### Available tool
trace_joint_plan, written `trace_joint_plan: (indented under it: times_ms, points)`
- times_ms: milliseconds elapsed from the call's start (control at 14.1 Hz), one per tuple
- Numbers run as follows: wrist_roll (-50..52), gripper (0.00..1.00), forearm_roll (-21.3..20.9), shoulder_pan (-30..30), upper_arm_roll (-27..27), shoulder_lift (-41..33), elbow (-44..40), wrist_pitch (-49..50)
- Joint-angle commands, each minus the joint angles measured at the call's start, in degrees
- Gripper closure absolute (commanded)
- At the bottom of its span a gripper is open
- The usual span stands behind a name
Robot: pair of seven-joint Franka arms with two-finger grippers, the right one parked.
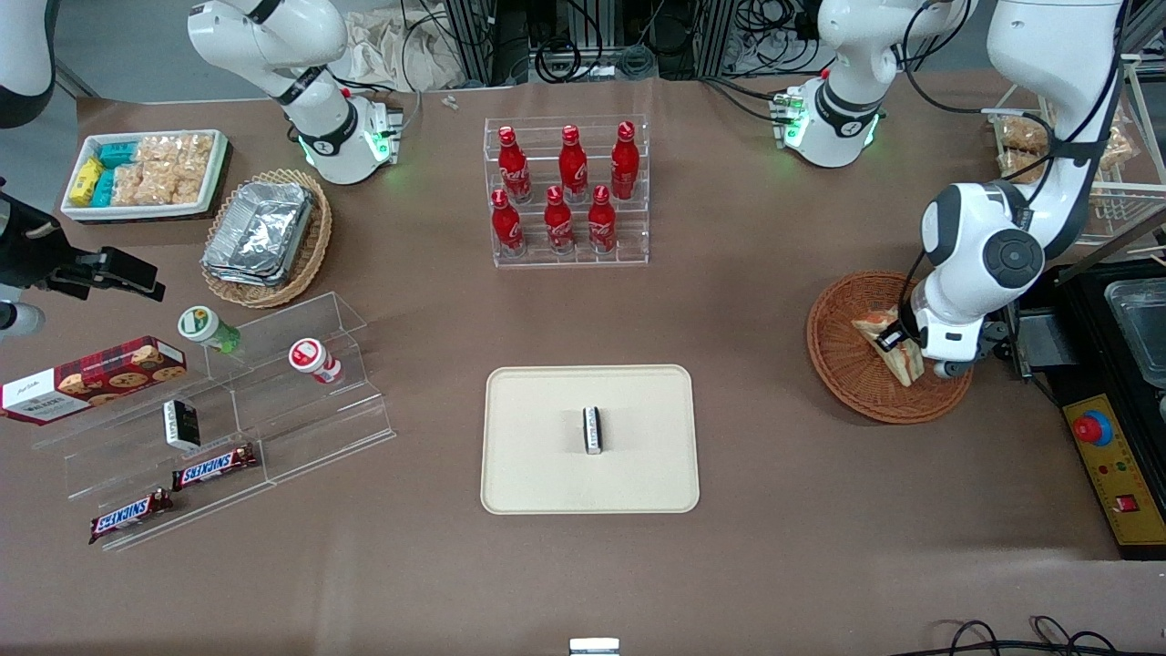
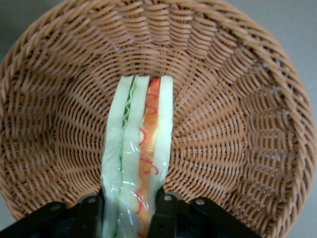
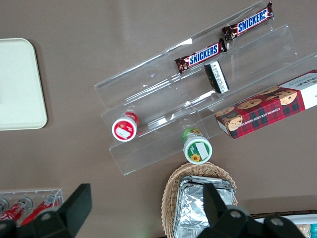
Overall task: Place sandwich from basket to tray
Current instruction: 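Lift the sandwich and carry it over the cream tray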
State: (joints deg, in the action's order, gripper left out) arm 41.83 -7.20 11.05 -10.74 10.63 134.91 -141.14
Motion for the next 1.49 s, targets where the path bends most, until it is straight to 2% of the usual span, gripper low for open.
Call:
trace_joint_plan:
  times_ms: [0,142,283,425,567,638,850,1063,1205,1417]
  points:
    - [1.2,1.00,-1.4,-0.2,-0.7,-2.8,-5.9,10.4]
    - [0.4,1.00,-1.2,-0.7,-1.4,-2.4,-18.3,26.0]
    - [-4.8,1.00,-0.6,-0.9,-2.8,-1.8,-30.4,38.4]
    - [-11.6,1.00,0.3,-1.1,-4.1,-1.7,-40.9,47.6]
    - [-13.8,1.00,4.9,-1.3,-6.6,0.7,-50.2,51.7]
    - [-13.5,1.00,6.8,-1.3,-8.8,1.9,-53.2,52.1]
    - [-13.8,1.00,6.7,-3.7,-15.7,6.5,-55.7,48.7]
    - [-11.4,1.00,6.0,-11.1,-16.0,12.8,-55.5,41.1]
    - [-10.0,1.00,2.9,-14.9,-16.0,19.4,-55.5,35.3]
    - [-10.1,1.00,-6.0,-19.7,-16.0,29.6,-55.9,25.6]
